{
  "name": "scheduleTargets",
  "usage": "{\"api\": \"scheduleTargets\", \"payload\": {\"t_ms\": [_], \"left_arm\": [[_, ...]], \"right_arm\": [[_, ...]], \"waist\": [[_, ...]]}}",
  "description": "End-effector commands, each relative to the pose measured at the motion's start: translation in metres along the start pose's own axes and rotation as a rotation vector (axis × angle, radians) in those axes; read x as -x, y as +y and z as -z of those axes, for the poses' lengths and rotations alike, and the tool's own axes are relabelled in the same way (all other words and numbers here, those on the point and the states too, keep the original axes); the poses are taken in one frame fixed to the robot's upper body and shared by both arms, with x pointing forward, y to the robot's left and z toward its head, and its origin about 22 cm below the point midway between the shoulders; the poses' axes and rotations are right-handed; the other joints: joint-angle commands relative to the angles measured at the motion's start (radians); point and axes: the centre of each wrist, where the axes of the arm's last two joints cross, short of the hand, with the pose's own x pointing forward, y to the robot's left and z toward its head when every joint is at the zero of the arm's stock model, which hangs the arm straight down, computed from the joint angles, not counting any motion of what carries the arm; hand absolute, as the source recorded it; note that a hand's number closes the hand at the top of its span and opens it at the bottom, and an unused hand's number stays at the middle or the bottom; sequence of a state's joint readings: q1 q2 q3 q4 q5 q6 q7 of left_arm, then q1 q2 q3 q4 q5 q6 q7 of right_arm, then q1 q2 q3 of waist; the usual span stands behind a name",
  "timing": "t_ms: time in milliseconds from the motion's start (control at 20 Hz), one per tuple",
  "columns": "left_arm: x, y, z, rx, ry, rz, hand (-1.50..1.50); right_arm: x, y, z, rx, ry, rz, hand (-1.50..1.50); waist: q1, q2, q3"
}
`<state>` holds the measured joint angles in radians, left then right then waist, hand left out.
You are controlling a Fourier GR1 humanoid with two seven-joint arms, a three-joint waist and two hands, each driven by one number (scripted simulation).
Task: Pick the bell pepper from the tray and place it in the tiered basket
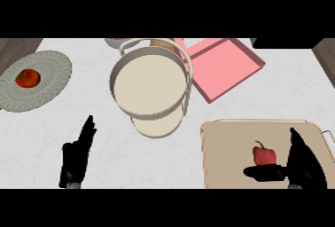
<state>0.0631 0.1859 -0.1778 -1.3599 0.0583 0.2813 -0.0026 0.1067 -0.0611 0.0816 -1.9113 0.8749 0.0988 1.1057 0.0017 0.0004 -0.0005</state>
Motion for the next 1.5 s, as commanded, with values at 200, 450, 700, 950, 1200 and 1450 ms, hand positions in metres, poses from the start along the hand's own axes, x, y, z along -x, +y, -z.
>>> {"api": "scheduleTargets", "payload": {"t_ms": [200,450,700,950,1200,1450], "left_arm": [[0.008,0.012,0.005,-0.015,0.019,0.006,0.00],[-0.013,0.021,-0.003,0.001,0.010,0.002,0.00],[0.008,0.003,-0.010,-0.013,0.003,0.003,0.00],[0.007,-0.002,-0.005,-0.007,-0.021,-0.007,0.00],[0.000,-0.016,0.012,-0.009,-0.018,0.012,0.00],[0.013,0.010,0.006,-0.018,0.001,0.004,0.00]], "right_arm": [[0.009,-0.003,0.014,-0.060,0.135,-0.062,-1.50],[0.001,0.017,0.033,-0.104,0.159,-0.032,-1.50],[0.008,0.015,0.012,-0.135,0.174,-0.049,-1.50],[0.017,0.032,0.026,-0.145,0.153,-0.032,-1.50],[0.025,0.039,0.041,-0.133,0.136,-0.039,1.50],[0.015,0.038,0.061,-0.095,0.049,-0.048,1.50]], "waist": [[-0.004,-0.001,0.000],[0.004,0.000,0.001],[-0.002,-0.001,0.000],[-0.002,-0.001,0.000],[-0.003,0.000,0.000],[-0.001,0.000,0.000]]}}
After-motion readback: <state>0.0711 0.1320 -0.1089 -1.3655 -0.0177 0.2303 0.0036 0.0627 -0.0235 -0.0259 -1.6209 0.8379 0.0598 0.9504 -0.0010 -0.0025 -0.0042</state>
